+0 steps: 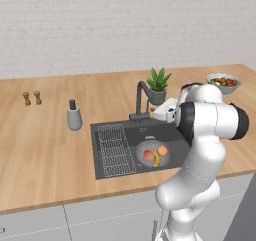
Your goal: Put the colander in the sink, put the peach, banana, peach in the colander, and turn on the sink faucet and pour water over the colander.
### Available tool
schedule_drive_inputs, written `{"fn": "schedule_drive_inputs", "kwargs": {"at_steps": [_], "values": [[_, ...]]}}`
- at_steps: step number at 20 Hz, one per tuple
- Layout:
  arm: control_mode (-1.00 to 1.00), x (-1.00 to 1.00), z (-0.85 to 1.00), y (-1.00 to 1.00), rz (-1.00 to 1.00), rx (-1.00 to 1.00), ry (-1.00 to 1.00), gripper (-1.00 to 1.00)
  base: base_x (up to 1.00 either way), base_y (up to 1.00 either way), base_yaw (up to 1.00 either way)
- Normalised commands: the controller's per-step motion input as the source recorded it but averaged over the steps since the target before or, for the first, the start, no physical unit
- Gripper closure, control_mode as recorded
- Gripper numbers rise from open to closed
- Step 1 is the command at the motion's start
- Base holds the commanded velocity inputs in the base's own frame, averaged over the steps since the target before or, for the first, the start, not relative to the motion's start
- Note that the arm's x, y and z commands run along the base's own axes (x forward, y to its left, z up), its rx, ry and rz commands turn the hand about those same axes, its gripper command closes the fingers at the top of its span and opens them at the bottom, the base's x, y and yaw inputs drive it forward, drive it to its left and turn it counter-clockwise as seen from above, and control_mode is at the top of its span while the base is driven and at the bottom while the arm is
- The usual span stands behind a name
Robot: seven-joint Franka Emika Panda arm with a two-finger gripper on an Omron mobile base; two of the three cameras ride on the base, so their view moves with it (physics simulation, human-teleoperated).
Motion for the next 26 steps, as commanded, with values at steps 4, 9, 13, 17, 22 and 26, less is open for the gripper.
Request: {"fn": "schedule_drive_inputs", "kwargs": {"at_steps": [4, 9, 13, 17, 22, 26], "values": [[-1.00, 0.30, -0.18, 0.00, 0.00, -0.01, 0.00, -1.00, 0.00, 0.00, 0.00], [-1.00, 0.32, -0.15, 0.00, 0.00, 0.00, 0.00, -1.00, 0.00, 0.00, 0.00], [-1.00, 0.37, -0.13, 0.00, 0.00, 0.00, 0.00, -1.00, 0.00, 0.00, 0.00], [-1.00, 0.41, -0.18, 0.00, 0.00, 0.00, 0.00, -1.00, 0.00, 0.00, 0.00], [-1.00, 0.36, -0.17, 0.04, 0.00, 0.00, 0.00, -1.00, 0.00, 0.00, 0.00], [-1.00, 0.35, -0.23, 0.09, 0.00, 0.00, 0.00, -1.00, 0.00, 0.00, 0.00]]}}
